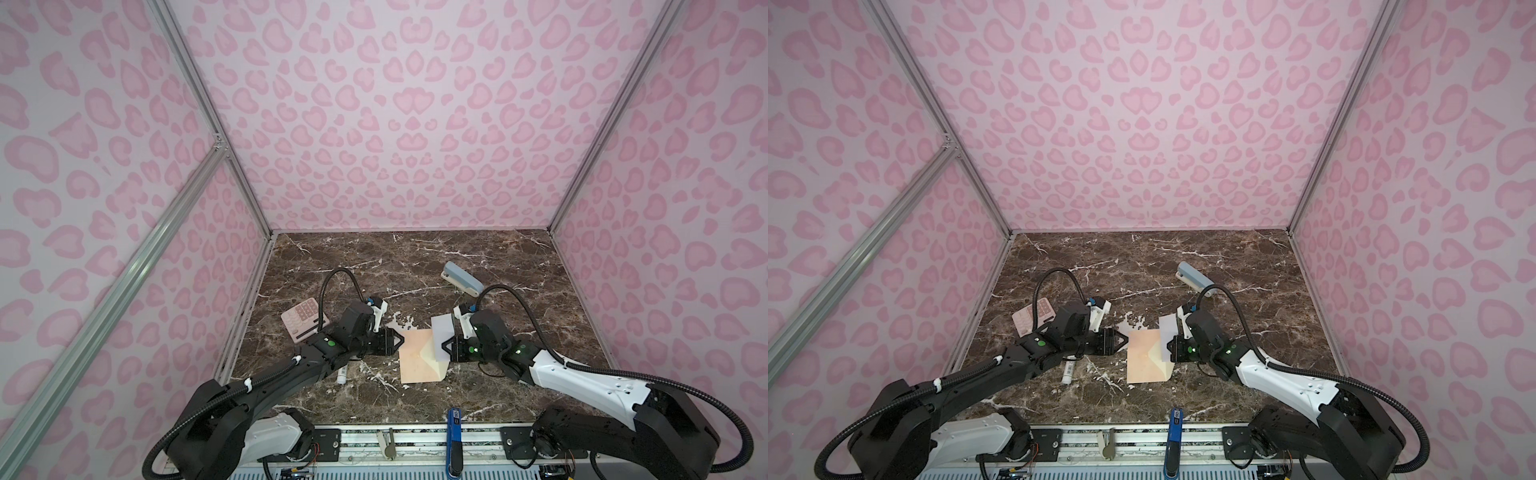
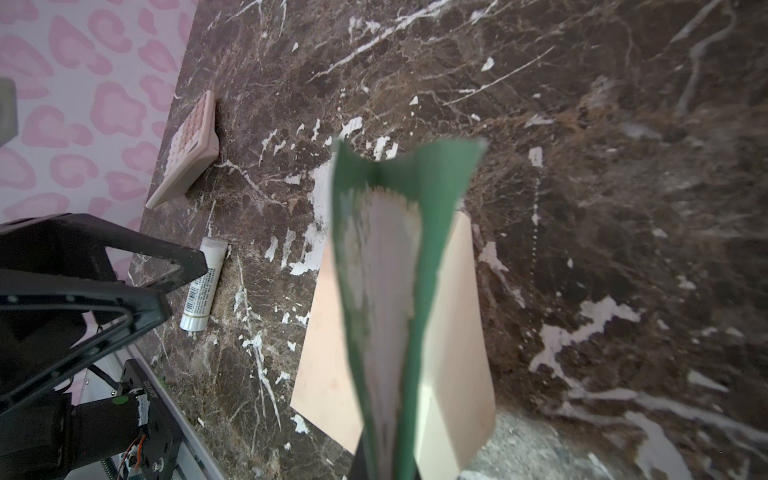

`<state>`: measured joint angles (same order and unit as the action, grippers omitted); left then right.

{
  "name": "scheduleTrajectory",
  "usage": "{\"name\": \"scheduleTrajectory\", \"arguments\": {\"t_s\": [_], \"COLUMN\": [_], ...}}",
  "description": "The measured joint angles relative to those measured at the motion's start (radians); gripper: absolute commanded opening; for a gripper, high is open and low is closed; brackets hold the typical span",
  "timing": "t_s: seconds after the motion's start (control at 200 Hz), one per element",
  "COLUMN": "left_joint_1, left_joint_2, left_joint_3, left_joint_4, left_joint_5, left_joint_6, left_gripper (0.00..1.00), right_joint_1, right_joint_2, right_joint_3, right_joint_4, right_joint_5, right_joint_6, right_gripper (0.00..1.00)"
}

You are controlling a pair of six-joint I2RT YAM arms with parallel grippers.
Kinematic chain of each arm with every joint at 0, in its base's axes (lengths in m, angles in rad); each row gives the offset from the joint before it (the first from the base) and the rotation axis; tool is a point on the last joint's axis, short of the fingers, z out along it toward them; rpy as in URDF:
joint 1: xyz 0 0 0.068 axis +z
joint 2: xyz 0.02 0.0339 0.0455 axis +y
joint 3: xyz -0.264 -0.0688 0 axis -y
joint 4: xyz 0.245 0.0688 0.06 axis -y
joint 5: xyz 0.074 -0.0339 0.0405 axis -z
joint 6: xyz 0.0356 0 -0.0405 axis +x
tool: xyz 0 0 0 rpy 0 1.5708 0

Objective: Place the letter into the envelope and seal it

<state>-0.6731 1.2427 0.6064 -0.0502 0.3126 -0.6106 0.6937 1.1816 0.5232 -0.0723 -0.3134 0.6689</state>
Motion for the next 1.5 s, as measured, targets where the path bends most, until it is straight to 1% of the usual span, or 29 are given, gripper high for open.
{"name": "scheduleTrajectory", "arguments": {"t_s": [0.045, 0.155, 0.215, 0.225, 0.235, 0.5, 0.66, 0.735, 1.105, 1.5], "left_joint_1": [-0.008, -0.021, -0.023, -0.023, -0.024, -0.065, -0.087, -0.089, -0.091, -0.09], "left_joint_2": [0.022, 0.074, 0.098, 0.102, 0.106, 0.219, 0.291, 0.315, 0.389, 0.425], "left_joint_3": [0.0, 0.0, 0.003, 0.003, 0.004, 0.053, 0.08, 0.084, 0.078, 0.05], "left_joint_4": [0.016, 0.058, 0.071, 0.074, 0.076, 0.087, 0.102, 0.111, 0.136, 0.261], "left_joint_5": [0.002, 0.006, 0.005, 0.005, 0.005, -0.045, -0.062, -0.064, -0.064, -0.025], "left_joint_6": [-0.009, -0.021, -0.022, -0.022, -0.023, -0.032, -0.036, -0.037, -0.046, -0.064], "left_gripper": [0.46, 0.38, 0.38, 0.34, 0.33, 0.12, 0.05, 0.04, 0.04, 0.04], "right_joint_1": [0.0, 0.0, 0.0, 0.0, 0.0, -0.001, -0.014, -0.019, -0.026, -0.008], "right_joint_2": [0.005, 0.02, 0.03, 0.031, 0.032, 0.034, 0.04, 0.038, 0.034, 0.053], "right_joint_3": [-0.004, -0.011, -0.013, -0.014, -0.015, -0.038, -0.051, -0.06, -0.084, -0.093], "right_joint_4": [0.0, -0.001, -0.001, -0.001, 0.0, -0.001, 0.0, 0.002, 0.027, 0.03], "right_joint_5": [0.006, 0.01, 0.013, 0.015, 0.018, 0.024, 0.021, 0.021, -0.002, -0.001], "right_joint_6": [-0.003, -0.006, -0.006, -0.006, -0.007, -0.005, 0.003, 0.005, 0.004, -0.036], "right_gripper": [0.0, 0.0, 0.0, 0.0, 0.0, 0.0, 0.0, 0.0, 0.0, 0.01]}}
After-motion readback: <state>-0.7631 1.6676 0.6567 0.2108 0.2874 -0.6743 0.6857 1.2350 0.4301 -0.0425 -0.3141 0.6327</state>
